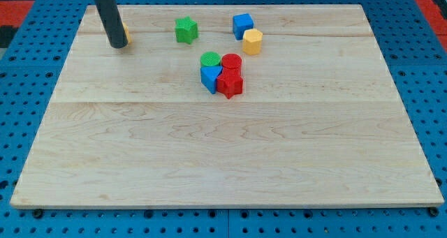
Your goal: Move the yellow heart a bit left
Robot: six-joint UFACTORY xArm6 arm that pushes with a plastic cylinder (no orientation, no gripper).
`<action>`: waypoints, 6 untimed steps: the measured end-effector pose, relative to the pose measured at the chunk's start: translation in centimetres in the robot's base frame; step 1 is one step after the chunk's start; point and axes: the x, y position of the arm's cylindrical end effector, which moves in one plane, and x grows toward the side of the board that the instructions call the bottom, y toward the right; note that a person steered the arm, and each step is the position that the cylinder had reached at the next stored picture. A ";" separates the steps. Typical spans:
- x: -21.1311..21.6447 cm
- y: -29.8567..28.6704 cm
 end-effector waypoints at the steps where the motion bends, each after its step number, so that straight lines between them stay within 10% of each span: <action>1: -1.7 -0.3; 6: -7.3 0.5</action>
